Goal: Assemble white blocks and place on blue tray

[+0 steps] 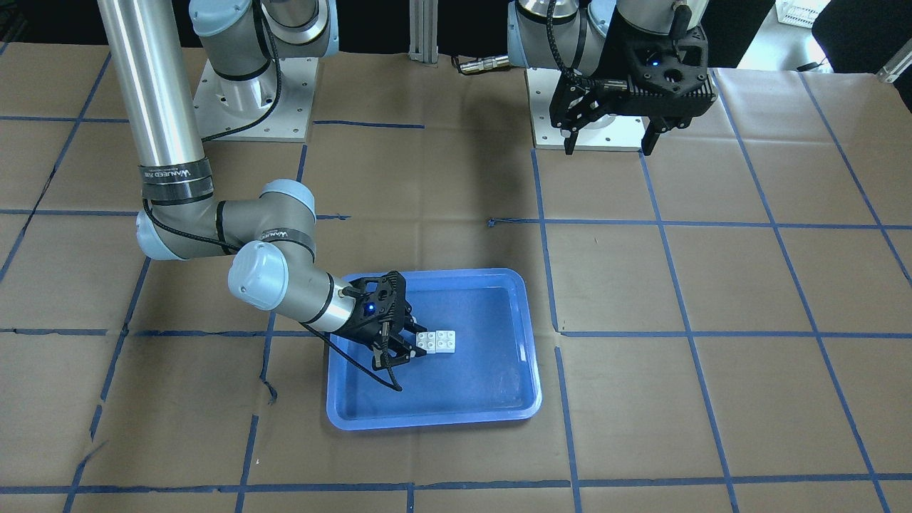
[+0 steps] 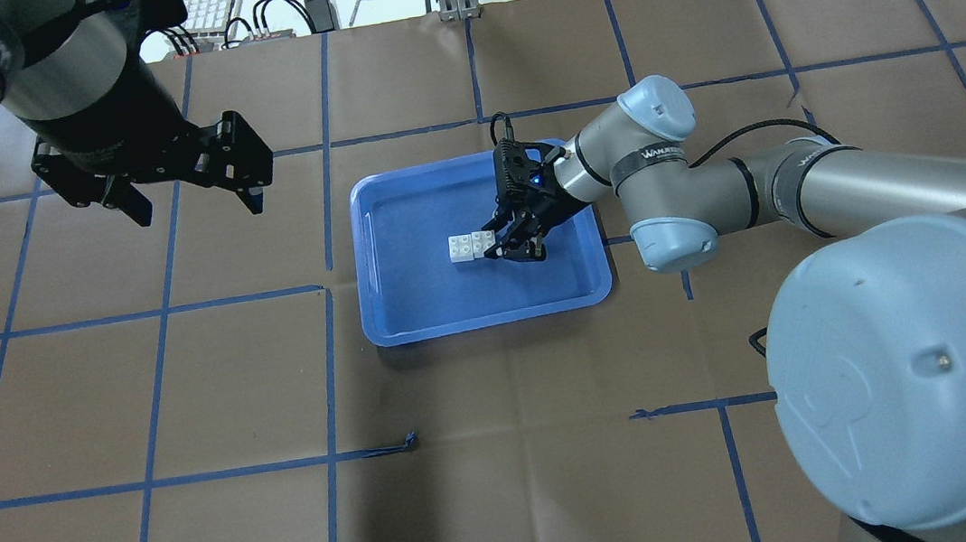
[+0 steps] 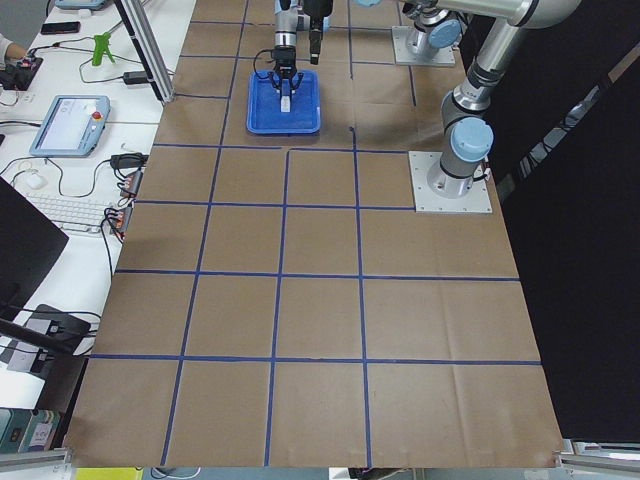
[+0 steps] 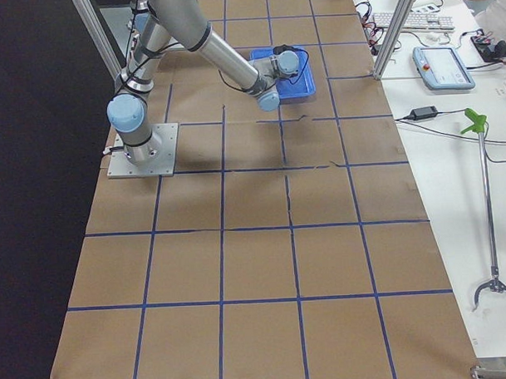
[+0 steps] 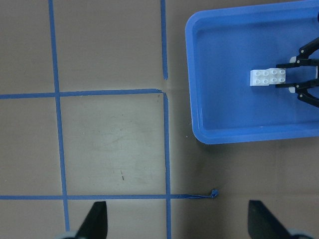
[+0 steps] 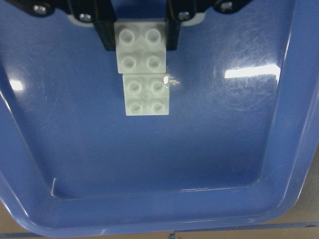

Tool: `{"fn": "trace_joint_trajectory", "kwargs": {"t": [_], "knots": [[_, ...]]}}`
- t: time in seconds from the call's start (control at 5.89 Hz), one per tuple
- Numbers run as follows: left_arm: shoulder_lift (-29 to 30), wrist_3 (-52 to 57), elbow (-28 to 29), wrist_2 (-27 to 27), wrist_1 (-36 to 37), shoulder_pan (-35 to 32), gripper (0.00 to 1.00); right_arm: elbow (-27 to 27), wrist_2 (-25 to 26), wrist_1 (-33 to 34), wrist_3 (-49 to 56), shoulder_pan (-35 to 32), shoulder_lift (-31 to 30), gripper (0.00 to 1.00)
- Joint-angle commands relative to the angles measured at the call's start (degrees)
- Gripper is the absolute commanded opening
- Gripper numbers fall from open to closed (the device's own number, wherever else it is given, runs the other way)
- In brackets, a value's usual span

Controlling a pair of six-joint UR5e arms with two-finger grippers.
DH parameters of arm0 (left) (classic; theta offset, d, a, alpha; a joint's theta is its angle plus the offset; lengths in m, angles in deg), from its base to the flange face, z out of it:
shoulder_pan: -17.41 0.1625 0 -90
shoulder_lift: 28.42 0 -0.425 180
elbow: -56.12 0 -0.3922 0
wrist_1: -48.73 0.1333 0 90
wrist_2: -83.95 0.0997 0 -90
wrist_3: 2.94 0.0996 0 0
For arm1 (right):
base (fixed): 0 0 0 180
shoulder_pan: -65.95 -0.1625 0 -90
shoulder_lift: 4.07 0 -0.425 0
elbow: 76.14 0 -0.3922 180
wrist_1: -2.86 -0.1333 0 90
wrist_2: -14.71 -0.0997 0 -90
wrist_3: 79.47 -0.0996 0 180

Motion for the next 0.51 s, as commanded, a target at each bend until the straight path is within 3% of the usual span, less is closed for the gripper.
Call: {"fn": "trace_joint_trajectory", "kwargs": {"t": [0.0,0.34], "knots": [[-0.12,0.0,0.0,0.0,-0.02,0.03,1.0,0.0,0.0,0.08,0.0,0.0,0.0,0.34],[-0.12,0.0,0.0,0.0,-0.02,0.03,1.0,-0.08,0.0,0.08,-0.09,0.0,0.0,0.4]]}}
